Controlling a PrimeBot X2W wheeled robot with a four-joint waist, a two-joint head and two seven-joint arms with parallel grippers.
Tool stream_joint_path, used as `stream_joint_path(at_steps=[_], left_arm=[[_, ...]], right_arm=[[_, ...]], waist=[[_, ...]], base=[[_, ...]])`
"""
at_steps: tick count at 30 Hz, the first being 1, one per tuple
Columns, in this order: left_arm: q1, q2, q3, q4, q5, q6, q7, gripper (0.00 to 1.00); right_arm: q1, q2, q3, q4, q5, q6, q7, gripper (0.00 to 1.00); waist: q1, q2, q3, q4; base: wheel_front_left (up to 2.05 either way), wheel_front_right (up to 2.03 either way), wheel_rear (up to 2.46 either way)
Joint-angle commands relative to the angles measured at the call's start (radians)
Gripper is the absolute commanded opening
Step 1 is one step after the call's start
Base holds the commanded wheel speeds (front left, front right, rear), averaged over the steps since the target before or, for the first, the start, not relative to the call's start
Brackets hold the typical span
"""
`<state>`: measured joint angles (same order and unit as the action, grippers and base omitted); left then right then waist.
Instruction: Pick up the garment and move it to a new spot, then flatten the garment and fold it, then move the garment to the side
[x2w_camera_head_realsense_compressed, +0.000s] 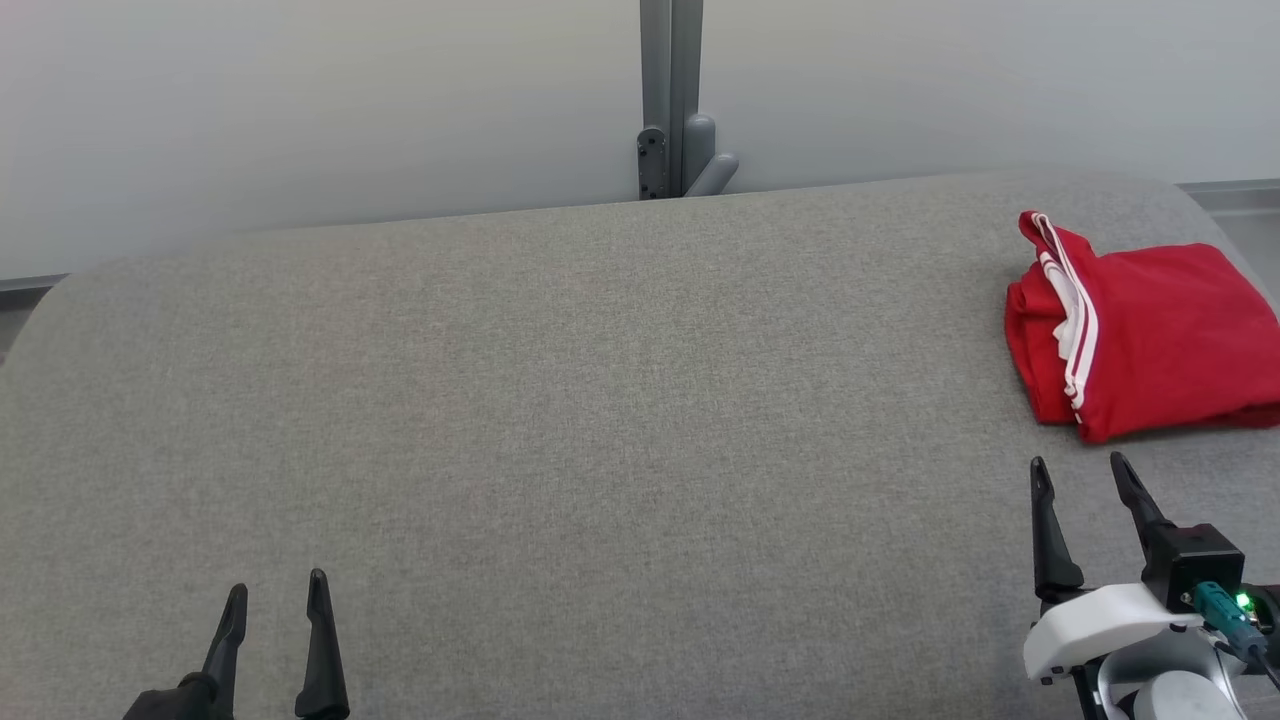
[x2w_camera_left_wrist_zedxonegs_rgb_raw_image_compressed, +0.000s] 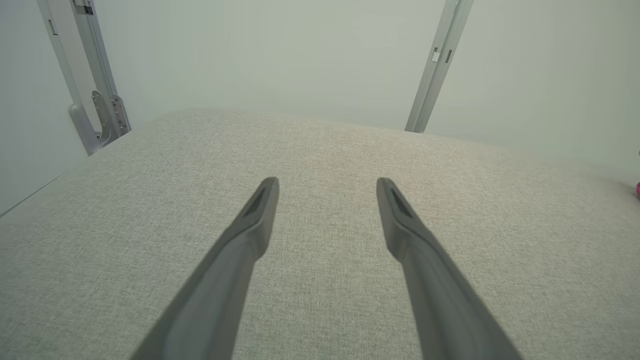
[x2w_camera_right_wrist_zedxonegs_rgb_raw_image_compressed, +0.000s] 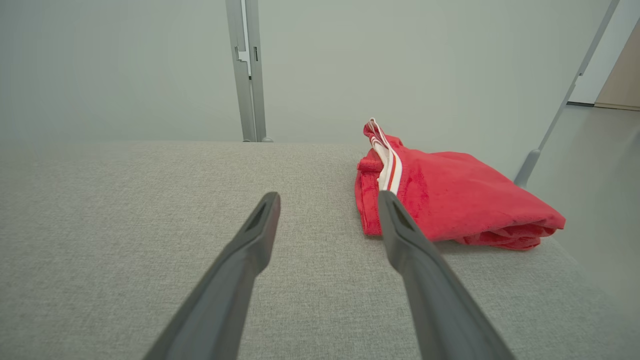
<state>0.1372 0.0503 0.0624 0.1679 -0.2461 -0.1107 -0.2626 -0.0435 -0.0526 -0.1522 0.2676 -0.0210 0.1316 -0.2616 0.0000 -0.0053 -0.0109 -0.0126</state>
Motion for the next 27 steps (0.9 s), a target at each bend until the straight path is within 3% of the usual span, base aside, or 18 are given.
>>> stream_joint_path(at_steps=[1, 27], left_arm=[[0.005, 0.001, 0.003, 0.002, -0.005, -0.003, -0.002, 1.0], [-0.071, 0.001, 0.002, 0.026, -0.011, 0.005, -0.002, 1.0]], right_arm=[[0.01, 0.001, 0.009, -0.009, -0.008, -0.002, -0.004, 1.0], [-0.051, 0.001, 0.035, -0.014, -0.017, -0.002, -0.004, 1.0]], waist=[[0.0, 0.0053, 0.003, -0.001], [0.0, 0.0053, 0.073, 0.042]], base=[[0.0, 0.0, 0.0], [0.0, 0.0, 0.0]])
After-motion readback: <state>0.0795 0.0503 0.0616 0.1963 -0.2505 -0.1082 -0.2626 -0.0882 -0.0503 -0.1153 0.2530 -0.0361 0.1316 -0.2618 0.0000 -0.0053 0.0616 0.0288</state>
